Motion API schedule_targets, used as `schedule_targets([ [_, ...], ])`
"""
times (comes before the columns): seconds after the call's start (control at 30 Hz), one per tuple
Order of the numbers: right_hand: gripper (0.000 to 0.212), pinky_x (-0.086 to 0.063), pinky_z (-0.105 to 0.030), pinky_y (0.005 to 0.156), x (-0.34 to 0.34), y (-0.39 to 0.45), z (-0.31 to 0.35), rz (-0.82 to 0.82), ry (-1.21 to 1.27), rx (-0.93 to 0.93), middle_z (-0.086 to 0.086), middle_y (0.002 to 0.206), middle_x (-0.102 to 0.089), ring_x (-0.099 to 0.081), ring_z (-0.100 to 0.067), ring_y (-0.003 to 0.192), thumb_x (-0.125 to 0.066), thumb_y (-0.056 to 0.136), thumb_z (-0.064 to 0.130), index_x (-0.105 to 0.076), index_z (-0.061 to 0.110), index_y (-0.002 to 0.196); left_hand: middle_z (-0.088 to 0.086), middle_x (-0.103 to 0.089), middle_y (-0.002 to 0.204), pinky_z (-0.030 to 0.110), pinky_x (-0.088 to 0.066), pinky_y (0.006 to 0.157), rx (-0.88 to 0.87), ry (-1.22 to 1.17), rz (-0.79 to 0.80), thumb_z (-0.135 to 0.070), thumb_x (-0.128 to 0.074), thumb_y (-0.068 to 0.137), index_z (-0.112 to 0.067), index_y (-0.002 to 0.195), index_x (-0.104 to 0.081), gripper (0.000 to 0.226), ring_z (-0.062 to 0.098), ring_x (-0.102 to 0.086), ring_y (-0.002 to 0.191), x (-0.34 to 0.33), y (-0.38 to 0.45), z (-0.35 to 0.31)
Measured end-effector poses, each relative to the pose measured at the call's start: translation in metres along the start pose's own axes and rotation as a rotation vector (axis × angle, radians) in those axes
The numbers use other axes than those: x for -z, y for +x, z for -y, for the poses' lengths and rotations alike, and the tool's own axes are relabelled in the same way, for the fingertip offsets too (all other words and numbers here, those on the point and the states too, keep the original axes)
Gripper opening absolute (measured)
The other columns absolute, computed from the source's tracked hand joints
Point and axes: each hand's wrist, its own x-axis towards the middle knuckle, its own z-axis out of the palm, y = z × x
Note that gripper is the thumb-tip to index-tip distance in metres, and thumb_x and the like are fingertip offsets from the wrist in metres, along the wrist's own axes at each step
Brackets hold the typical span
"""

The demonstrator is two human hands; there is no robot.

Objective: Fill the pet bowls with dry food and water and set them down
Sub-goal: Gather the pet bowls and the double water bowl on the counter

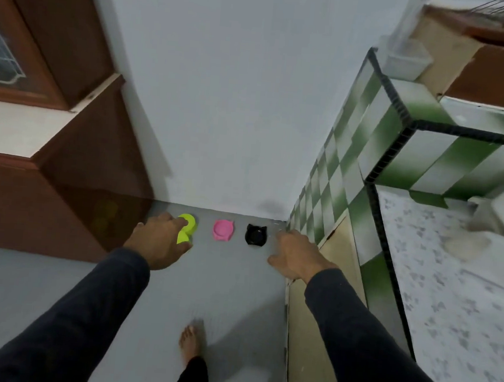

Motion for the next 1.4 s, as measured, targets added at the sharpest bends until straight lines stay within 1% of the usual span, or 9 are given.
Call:
schedule_targets([
  [0.23,0.057,-0.044,-0.044,0.102,0.021,0.097,0.012,-0.057,0.034,-0.003,-0.011,0.142,-0.049,-0.050,-0.030,0.125,-0.054,0.095,0.047,-0.048,0.018,0.144,0.008,-0.054,0.136,0.041,-0.044,0.100,-0.055,0.023,0.048,-0.063,-0.056,0.095,-0.028,0.141,-0.051,0.058,0.031,-0.054,0.126,0.012,0.115,0.016],
  [0.4,0.047,-0.046,-0.043,0.100,0.034,0.160,0.022,-0.110,0.024,0.013,-0.010,0.129,-0.058,-0.054,-0.028,0.116,-0.055,0.095,0.047,-0.056,0.016,0.131,0.006,-0.055,0.139,0.044,-0.044,0.104,-0.088,0.074,0.099,-0.064,-0.053,0.096,-0.026,0.140,-0.053,0.058,0.031,-0.053,0.128,0.019,0.189,0.027],
  [0.5,0.043,-0.046,-0.042,0.098,0.038,0.194,0.021,-0.109,0.037,0.008,-0.008,0.124,-0.058,-0.055,-0.027,0.111,-0.056,0.094,0.047,-0.058,0.017,0.125,0.007,-0.053,0.141,0.043,-0.045,0.104,-0.096,0.087,0.145,-0.065,-0.052,0.097,-0.027,0.144,-0.050,0.061,0.030,-0.054,0.128,0.016,0.224,0.028],
  [0.67,0.047,-0.040,-0.045,0.106,0.032,0.248,0.007,-0.068,0.045,0.013,-0.009,0.133,-0.054,-0.051,-0.029,0.120,-0.057,0.095,0.045,-0.053,0.018,0.133,0.008,-0.053,0.140,0.042,-0.046,0.103,-0.095,0.127,0.210,-0.064,-0.050,0.097,-0.027,0.146,-0.048,0.062,0.032,-0.056,0.126,-0.005,0.276,0.026],
  [0.77,0.045,-0.041,-0.047,0.107,0.022,0.285,-0.009,-0.034,0.020,0.020,-0.011,0.133,-0.054,-0.050,-0.031,0.120,-0.056,0.096,0.046,-0.054,0.018,0.131,0.009,-0.053,0.139,0.045,-0.046,0.104,-0.087,0.145,0.243,-0.063,-0.050,0.098,-0.026,0.145,-0.049,0.060,0.032,-0.054,0.126,-0.022,0.307,0.022],
  [0.93,0.047,-0.041,-0.045,0.105,-0.004,0.356,-0.041,0.042,0.039,0.019,-0.011,0.135,-0.053,-0.048,-0.031,0.121,-0.054,0.095,0.043,-0.052,0.018,0.135,0.011,-0.053,0.135,0.046,-0.048,0.101,-0.053,0.139,0.253,-0.061,-0.050,0.099,-0.024,0.139,-0.052,0.055,0.034,-0.053,0.124,-0.065,0.366,0.011],
  [1.07,0.050,-0.042,-0.046,0.107,-0.039,0.410,-0.061,0.093,0.168,-0.010,-0.010,0.141,-0.049,-0.046,-0.031,0.126,-0.054,0.097,0.037,-0.048,0.015,0.141,0.010,-0.054,0.132,0.047,-0.050,0.094,-0.026,0.069,0.246,-0.058,-0.053,0.098,-0.023,0.137,-0.053,0.052,0.035,-0.054,0.120,-0.115,0.410,0.008],
  [1.2,0.055,-0.041,-0.045,0.107,-0.091,0.465,-0.080,0.110,0.256,-0.057,-0.013,0.146,-0.042,-0.043,-0.032,0.129,-0.054,0.098,0.034,-0.041,0.014,0.147,0.011,-0.053,0.134,0.047,-0.050,0.090,-0.010,-0.013,0.227,-0.052,-0.057,0.099,-0.020,0.142,-0.053,0.054,0.035,-0.052,0.121,-0.179,0.456,0.015],
  [1.4,0.059,-0.039,-0.037,0.106,-0.199,0.550,-0.103,0.133,0.436,-0.181,-0.012,0.150,-0.037,-0.041,-0.028,0.133,-0.055,0.100,0.032,-0.035,0.016,0.152,0.015,-0.051,0.138,0.051,-0.048,0.100,0.040,-0.194,0.203,-0.042,-0.061,0.100,-0.012,0.146,-0.051,0.056,0.036,-0.048,0.128,-0.294,0.525,0.030],
])
